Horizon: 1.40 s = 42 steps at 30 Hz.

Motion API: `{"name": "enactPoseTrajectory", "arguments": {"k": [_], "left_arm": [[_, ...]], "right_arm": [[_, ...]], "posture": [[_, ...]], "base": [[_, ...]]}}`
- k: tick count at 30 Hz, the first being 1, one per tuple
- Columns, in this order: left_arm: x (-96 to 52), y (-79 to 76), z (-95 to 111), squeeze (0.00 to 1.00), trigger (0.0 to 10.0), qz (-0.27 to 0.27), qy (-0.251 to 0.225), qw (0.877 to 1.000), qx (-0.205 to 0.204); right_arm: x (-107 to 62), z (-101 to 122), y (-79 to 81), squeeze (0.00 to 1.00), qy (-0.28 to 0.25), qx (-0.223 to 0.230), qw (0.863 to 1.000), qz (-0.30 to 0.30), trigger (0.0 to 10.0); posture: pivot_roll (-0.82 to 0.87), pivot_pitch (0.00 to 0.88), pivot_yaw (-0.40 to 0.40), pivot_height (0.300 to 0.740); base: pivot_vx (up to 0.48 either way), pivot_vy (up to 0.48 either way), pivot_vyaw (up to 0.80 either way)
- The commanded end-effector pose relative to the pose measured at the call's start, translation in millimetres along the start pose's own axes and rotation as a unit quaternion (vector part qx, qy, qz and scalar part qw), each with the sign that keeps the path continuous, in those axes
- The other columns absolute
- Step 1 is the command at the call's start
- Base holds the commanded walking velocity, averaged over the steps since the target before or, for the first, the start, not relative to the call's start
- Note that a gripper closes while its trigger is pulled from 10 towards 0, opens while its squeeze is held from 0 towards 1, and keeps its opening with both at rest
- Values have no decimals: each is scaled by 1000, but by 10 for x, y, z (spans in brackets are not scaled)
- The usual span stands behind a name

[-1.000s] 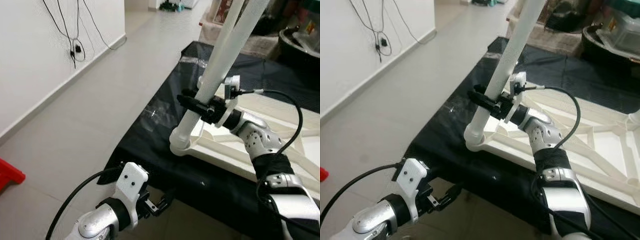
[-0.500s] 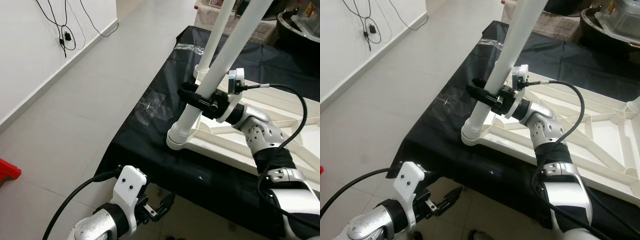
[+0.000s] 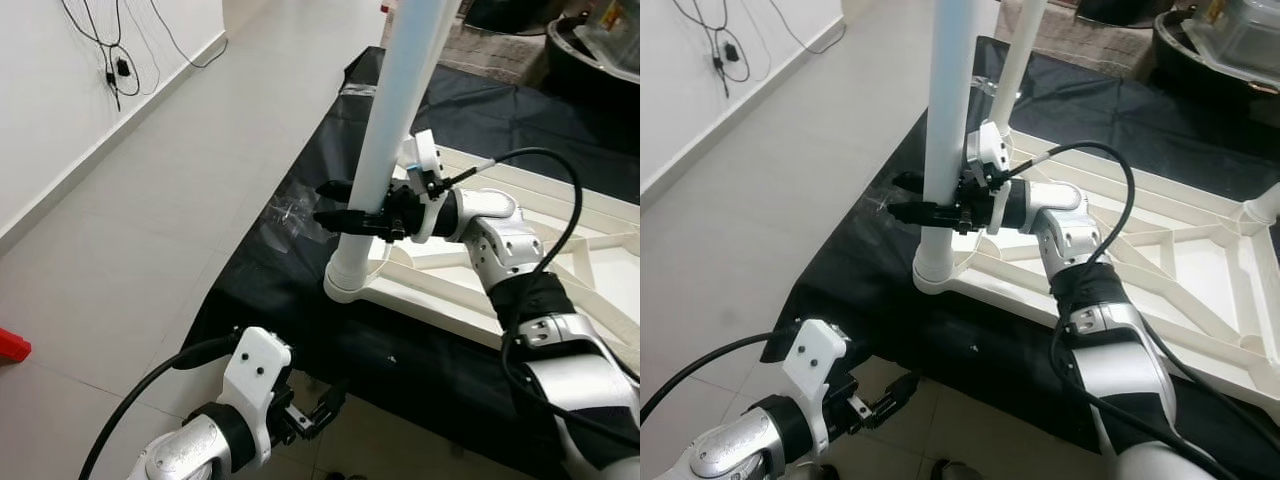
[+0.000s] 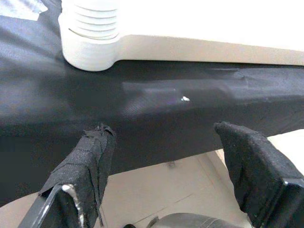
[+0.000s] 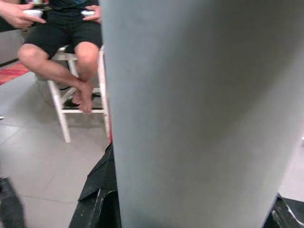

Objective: Building children table

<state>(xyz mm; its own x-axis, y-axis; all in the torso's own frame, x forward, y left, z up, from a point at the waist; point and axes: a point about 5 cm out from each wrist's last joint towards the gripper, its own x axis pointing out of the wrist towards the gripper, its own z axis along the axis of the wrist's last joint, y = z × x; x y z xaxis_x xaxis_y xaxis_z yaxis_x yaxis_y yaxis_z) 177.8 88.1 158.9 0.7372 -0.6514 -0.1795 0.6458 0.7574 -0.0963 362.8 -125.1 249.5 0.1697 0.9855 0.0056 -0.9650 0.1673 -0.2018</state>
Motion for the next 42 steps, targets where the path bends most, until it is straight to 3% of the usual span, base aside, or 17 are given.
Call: {"name": "enactPoseTrajectory", "arguments": {"k": [1,9,11,14,23,25,26,29,30,31,33,34,36,37,38,40,42], "left_arm": [[-12,-28,-29,0,10000,-6,10,1000,-5],[7,-27,-26,0,10000,-5,10,1000,-4],[24,-19,-26,0,10000,-6,9,1000,-4],[41,-10,-26,0,10000,-7,9,1000,-4],[61,0,-23,0,10000,-9,8,1000,-1],[74,10,-27,0,10000,-10,8,1000,-1],[74,10,-27,0,10000,-10,8,1000,-1],[124,35,-39,0,10000,-11,8,1000,0],[124,35,-39,0,10000,-11,8,1000,0],[155,50,-37,0,10000,-11,5,1000,2],[162,53,-37,0,10000,-11,5,1000,3],[171,57,-37,0,10000,-11,4,1000,5],[171,57,-37,0,10000,-11,4,1000,5],[184,63,-39,0,10000,-11,2,1000,6],[184,63,-39,0,10000,-11,2,1000,6],[221,84,-42,0,10000,-11,0,1000,11],[221,84,-42,0,10000,-11,0,1000,11]], "right_arm": [[-70,-565,106,0,96,81,992,-32,10000],[-144,-582,9,0,72,88,984,-140,10000],[-275,-643,-40,0,72,97,964,-236,10000],[-368,-686,-53,0,70,102,943,-309,10000],[-440,-658,-44,0,54,94,893,-436,10000],[-451,-621,-44,0,47,101,858,-502,10000],[-451,-621,-44,0,47,101,858,-502,10000],[-522,-610,-54,0,57,120,757,-639,10000],[-522,-610,-54,0,57,120,757,-639,10000],[-509,-596,-51,0,69,118,709,-692,10000],[-502,-590,-48,0,72,116,698,-703,10000],[-490,-581,-45,0,65,117,679,-721,10000],[-490,-581,-45,0,65,117,679,-721,10000],[-475,-575,-34,0,65,109,659,-741,10000],[-475,-575,-34,0,65,109,659,-741,10000],[-419,-551,-3,0,50,94,614,-782,10000],[-419,-551,-3,0,50,94,614,-782,10000]], "posture": [[121,259,-126,740],[116,252,-126,740],[110,244,-122,740],[111,242,-123,740],[108,233,-119,740],[103,227,-115,740],[103,227,-115,740],[100,201,-107,740],[100,201,-107,740],[99,191,-107,740],[99,191,-107,740],[98,180,-105,740],[98,180,-105,740],[102,168,-102,740],[102,168,-102,740],[105,150,-99,740],[105,150,-99,740]], "base": [[0,0,0],[0,0,0],[0,0,0],[0,0,0],[0,0,0],[0,0,0],[0,0,0],[0,0,0],[0,0,0],[0,0,0],[0,0,0],[0,0,0],[0,0,0],[0,0,0],[0,0,0],[0,0,0],[0,0,0]]}}
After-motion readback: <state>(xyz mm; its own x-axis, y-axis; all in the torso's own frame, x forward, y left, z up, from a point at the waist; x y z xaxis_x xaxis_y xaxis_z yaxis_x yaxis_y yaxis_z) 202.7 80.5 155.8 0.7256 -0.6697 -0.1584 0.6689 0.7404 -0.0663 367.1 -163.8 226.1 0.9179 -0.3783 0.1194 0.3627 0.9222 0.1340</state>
